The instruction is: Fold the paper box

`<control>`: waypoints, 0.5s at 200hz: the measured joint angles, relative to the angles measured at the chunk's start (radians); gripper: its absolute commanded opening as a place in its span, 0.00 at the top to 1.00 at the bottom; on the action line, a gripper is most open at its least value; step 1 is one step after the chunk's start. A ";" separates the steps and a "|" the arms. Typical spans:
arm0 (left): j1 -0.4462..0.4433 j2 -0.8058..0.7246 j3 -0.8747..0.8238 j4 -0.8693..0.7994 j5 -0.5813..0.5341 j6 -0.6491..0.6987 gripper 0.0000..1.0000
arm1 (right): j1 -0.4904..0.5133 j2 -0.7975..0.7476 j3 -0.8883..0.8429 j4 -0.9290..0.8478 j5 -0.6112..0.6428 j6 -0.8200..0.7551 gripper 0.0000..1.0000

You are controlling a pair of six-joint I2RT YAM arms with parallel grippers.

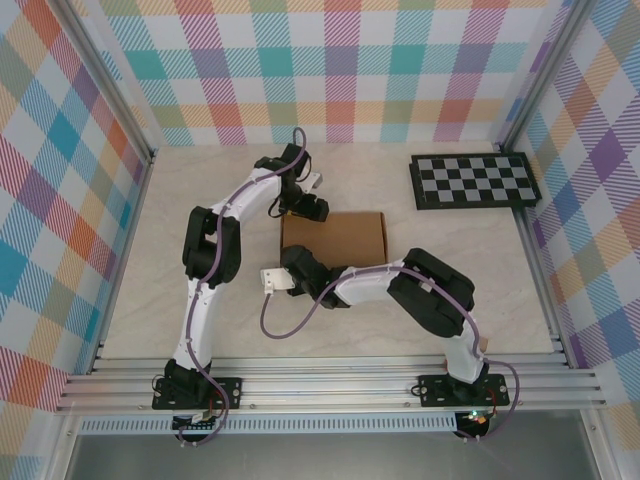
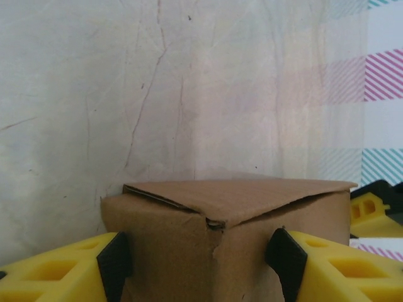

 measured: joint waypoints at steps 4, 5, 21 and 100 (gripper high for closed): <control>0.000 0.000 0.000 0.000 0.000 0.001 0.19 | 0.000 -0.001 -0.004 0.005 0.002 0.007 0.34; 0.000 0.000 0.000 0.000 0.000 0.001 0.19 | 0.000 -0.002 -0.005 0.006 0.002 0.012 0.34; 0.002 0.000 0.000 0.001 0.000 0.000 0.19 | 0.000 -0.015 -0.023 0.013 0.006 0.046 0.33; 0.010 0.000 0.000 -0.019 0.004 -0.041 0.20 | -0.112 -0.514 -0.158 -0.247 -0.054 0.382 0.29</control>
